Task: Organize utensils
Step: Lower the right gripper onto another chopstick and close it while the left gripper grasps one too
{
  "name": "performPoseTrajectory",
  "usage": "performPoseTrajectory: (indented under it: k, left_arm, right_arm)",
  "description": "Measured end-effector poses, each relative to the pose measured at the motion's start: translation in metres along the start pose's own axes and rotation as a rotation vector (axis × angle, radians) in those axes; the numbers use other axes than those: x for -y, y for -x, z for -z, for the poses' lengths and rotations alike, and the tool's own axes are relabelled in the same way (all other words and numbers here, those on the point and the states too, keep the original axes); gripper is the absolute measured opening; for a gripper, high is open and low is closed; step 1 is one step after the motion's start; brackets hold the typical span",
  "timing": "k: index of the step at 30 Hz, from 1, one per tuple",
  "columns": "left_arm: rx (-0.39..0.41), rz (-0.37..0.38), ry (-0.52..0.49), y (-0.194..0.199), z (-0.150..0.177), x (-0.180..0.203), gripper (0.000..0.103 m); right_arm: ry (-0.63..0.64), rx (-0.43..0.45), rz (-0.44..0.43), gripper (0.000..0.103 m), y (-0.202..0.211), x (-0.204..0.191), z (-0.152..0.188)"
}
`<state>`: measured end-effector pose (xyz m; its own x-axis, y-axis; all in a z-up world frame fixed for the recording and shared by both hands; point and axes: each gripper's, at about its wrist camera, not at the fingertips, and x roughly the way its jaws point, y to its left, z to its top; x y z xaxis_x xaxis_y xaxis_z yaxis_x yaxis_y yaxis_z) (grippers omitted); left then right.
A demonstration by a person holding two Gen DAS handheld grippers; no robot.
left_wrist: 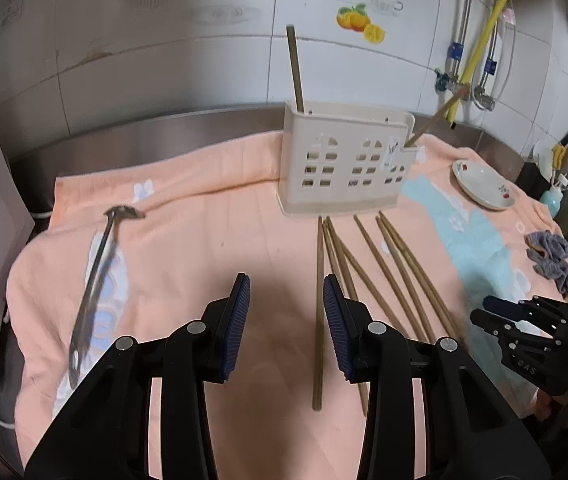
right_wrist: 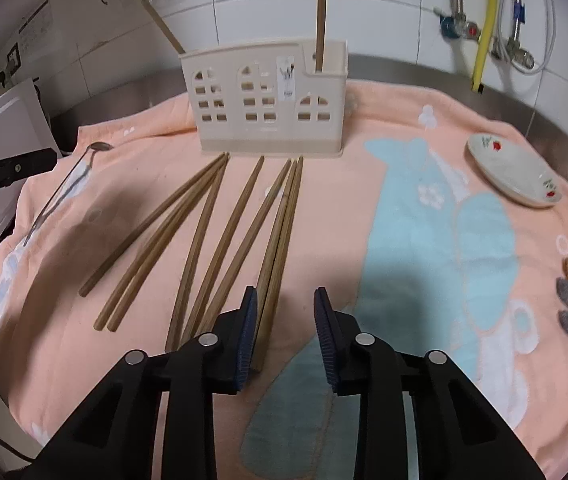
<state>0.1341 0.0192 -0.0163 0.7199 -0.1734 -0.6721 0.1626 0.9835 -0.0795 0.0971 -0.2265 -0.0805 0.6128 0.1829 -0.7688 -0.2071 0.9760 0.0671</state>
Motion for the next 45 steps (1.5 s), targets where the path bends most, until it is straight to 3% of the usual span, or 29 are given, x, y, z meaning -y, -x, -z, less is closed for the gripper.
performPoseTrajectory:
  k: [5, 15, 34, 45]
  left_arm:
    - [-0.030, -0.002, -0.006, -0.007, 0.014, 0.002, 0.038]
    - [-0.084, 0.021, 0.001, -0.019, 0.035, 0.003, 0.038]
    - [-0.165, 0.070, -0.032, -0.048, 0.057, 0.019, 0.038]
    - [-0.203, 0.084, -0.021, -0.074, 0.060, 0.022, 0.023]
  right_arm:
    - [-0.013, -0.027, -0.014, 0.017, -0.009, -0.002, 0.005]
    - [-0.015, -0.057, -0.019, 0.011, -0.020, -0.006, 0.009]
    - [0.057, -0.050, 0.048, 0.011, -0.021, -0.015, 0.012]
    - [0.047, -0.045, 0.038, 0.011, -0.023, -0.014, 0.013]
